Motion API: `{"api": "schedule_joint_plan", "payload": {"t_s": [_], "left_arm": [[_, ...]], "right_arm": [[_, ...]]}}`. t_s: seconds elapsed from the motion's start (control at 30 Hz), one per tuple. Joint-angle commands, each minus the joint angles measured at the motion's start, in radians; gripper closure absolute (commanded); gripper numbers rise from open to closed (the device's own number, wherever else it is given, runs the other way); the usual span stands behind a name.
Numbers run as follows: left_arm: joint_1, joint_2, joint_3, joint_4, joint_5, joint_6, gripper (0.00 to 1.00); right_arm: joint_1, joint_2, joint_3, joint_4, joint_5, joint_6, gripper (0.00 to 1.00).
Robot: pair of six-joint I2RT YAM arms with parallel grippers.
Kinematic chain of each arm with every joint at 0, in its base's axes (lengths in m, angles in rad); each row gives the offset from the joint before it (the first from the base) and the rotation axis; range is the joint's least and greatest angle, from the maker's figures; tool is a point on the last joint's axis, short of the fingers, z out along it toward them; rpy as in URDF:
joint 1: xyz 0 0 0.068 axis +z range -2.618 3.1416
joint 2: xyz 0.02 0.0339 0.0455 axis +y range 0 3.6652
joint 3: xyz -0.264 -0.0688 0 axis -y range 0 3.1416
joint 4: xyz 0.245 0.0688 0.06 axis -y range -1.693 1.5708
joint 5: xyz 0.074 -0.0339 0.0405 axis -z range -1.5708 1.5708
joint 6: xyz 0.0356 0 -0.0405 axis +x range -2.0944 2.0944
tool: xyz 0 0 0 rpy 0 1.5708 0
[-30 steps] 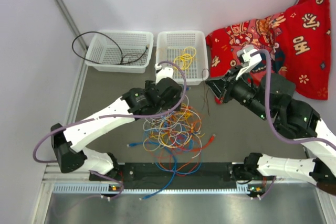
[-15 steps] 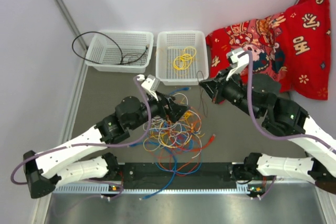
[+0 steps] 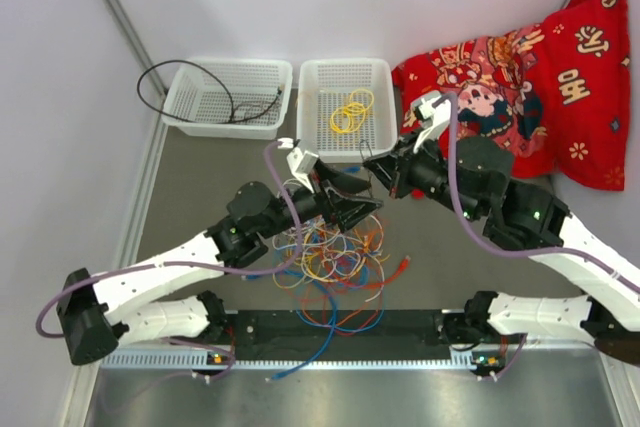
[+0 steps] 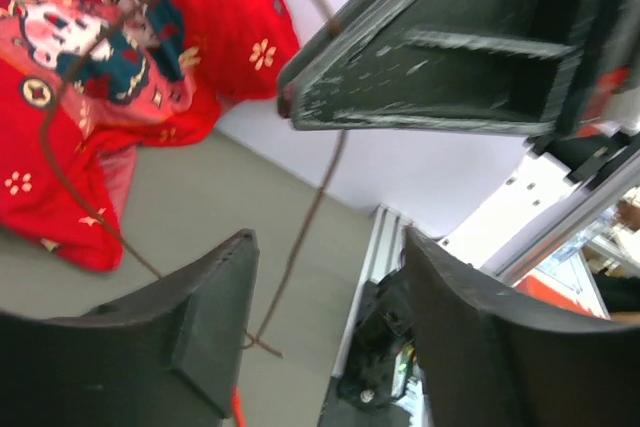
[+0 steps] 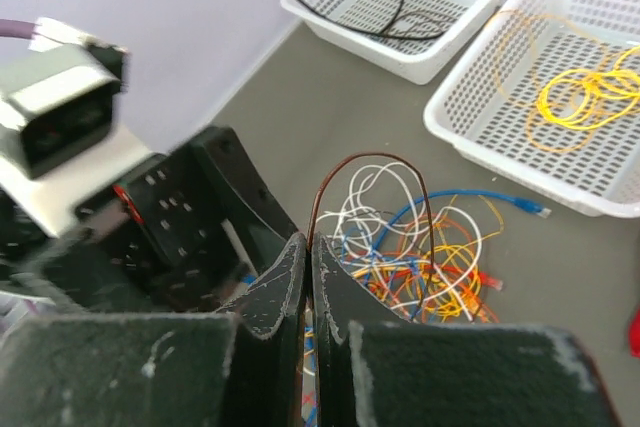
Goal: Untangle the cables
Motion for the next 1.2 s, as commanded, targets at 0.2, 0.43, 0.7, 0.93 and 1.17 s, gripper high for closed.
{"api": "schedule_joint_plan", "payload": {"t_s": [0.2, 0.43, 0.7, 0.93, 1.17], "left_arm": [[-0.003, 0.064, 0.039, 0.053, -0.021, 0.062, 1.0], [0.064, -0.062, 0.071, -0.232, -0.551, 0.096, 1.0], [0.609, 0.157, 0.386, -0.566, -0.375, -0.213, 1.0], [0.758, 0.534, 0.758, -0.63, -0.335, -0.139, 1.0], [0.899, 0.855, 1.098, -0.65, -0.263, -0.148, 1.0]], "right_arm": [[0.009, 0.013, 0.046, 0.062, -0.068, 0.031, 1.0], [0.009, -0.077, 0.014, -0.048, 0.263, 0.058, 0.01], [0.009, -0.177, -0.104, -0.001, 0.344, 0.044, 0.01], [0.009, -0.202, -0.153, 0.002, 0.366, 0.004, 0.01], [0.007, -0.192, -0.244, 0.083, 0.384, -0.066, 0.01]]}}
